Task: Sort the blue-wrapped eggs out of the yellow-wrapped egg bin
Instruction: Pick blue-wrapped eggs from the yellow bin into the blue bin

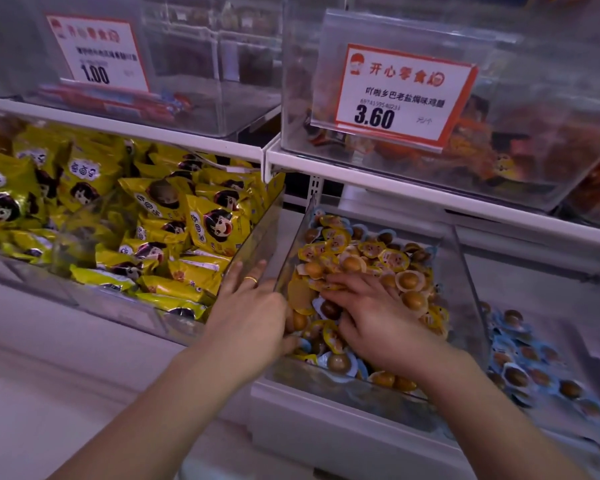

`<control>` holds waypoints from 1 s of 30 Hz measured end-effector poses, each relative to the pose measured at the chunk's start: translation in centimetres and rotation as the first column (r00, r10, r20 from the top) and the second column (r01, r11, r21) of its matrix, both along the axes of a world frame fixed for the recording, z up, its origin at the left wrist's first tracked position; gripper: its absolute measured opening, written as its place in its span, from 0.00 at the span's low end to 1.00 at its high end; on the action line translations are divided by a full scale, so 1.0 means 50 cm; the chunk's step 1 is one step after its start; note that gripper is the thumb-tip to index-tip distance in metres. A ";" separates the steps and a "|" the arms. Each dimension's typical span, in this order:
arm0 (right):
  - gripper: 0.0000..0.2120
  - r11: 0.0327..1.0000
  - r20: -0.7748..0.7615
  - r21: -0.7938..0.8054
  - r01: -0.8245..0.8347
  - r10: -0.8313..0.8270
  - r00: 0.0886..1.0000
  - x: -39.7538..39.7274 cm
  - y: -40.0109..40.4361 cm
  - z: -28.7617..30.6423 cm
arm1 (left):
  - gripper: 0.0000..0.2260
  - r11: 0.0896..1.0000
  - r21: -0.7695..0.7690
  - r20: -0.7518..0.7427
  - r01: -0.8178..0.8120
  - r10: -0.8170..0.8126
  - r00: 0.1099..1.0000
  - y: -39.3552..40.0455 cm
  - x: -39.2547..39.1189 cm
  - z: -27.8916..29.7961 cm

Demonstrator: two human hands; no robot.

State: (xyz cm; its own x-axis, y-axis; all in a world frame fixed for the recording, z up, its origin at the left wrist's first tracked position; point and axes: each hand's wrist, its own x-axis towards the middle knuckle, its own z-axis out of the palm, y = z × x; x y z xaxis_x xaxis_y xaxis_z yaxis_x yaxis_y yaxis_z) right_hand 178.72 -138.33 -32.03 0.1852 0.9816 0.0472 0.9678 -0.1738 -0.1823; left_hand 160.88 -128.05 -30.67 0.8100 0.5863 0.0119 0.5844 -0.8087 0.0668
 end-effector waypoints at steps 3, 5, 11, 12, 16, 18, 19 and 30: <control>0.23 0.999 0.045 0.053 0.011 -0.013 0.999 -0.001 0.002 -0.011 | 0.12 0.999 -0.039 0.101 0.028 -0.024 0.995 0.007 -0.006 -0.014; 0.22 0.995 0.023 0.094 0.011 -0.014 1.000 -0.002 0.003 -0.014 | 0.11 0.995 -0.054 0.198 0.080 -0.068 0.978 0.015 -0.014 -0.026; 0.18 0.899 -0.212 0.407 0.160 -0.077 0.974 0.014 -0.032 0.037 | 0.12 0.985 -0.060 0.730 0.160 -0.066 0.680 0.026 -0.022 -0.020; 0.18 0.881 -0.312 0.421 0.216 -0.083 0.946 0.018 -0.044 0.052 | 0.14 0.989 -0.058 0.778 0.137 -0.042 0.627 0.022 -0.020 -0.015; 0.17 0.969 -0.415 0.194 0.150 -0.058 0.908 0.010 -0.096 0.081 | 0.12 0.970 -0.211 0.847 0.124 0.118 0.518 -0.001 -0.006 -0.007; 0.17 0.999 -0.291 0.028 0.044 -0.034 0.956 -0.009 -0.105 0.071 | 0.14 0.954 -0.252 0.864 0.162 0.147 0.481 -0.012 0.002 -0.002; 0.16 1.000 -0.233 -0.022 -0.006 0.001 0.973 -0.019 -0.103 0.065 | 0.14 0.948 -0.270 0.863 0.169 0.161 0.479 -0.016 0.006 -0.001; 0.19 0.994 0.069 -0.039 -0.098 0.101 0.993 -0.071 -0.099 0.018 | 0.03 0.929 -0.346 0.826 0.130 0.237 0.511 -0.017 0.003 -0.013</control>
State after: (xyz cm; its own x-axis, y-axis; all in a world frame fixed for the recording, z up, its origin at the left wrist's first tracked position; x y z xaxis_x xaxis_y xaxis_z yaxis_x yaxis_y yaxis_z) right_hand 175.18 -143.29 -31.14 0.0838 0.9963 0.0215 0.9908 -0.0810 -0.1085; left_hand 161.00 -128.89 -31.35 0.4798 0.7398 0.4716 0.1368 -0.5940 0.7927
